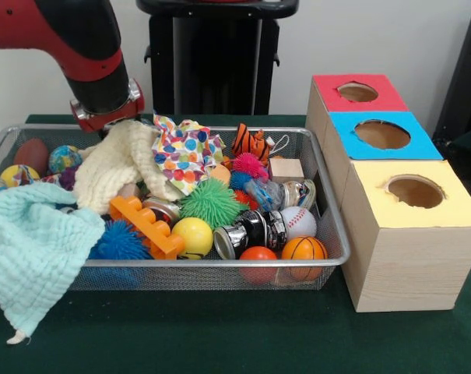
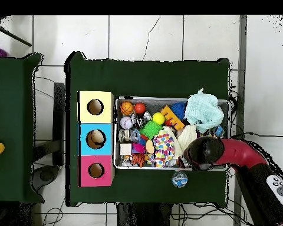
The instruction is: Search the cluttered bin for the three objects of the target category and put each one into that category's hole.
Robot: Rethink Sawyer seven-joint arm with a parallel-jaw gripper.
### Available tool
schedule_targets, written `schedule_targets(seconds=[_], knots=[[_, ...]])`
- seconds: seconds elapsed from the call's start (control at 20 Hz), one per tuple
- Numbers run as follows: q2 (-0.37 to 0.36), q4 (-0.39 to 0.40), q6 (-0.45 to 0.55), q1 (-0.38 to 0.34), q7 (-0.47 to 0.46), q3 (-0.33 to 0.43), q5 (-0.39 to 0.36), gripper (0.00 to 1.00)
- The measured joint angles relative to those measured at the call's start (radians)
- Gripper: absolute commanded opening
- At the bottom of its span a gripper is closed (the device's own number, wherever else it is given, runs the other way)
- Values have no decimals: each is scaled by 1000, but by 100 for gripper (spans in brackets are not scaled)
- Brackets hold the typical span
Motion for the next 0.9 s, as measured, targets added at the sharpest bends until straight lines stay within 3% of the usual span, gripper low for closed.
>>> schedule_targets(seconds=[0.35,0.9], knots=[[8,-4,-48,13,0,-46,6,100],[-111,-26,0,81,0,-109,61,100]])
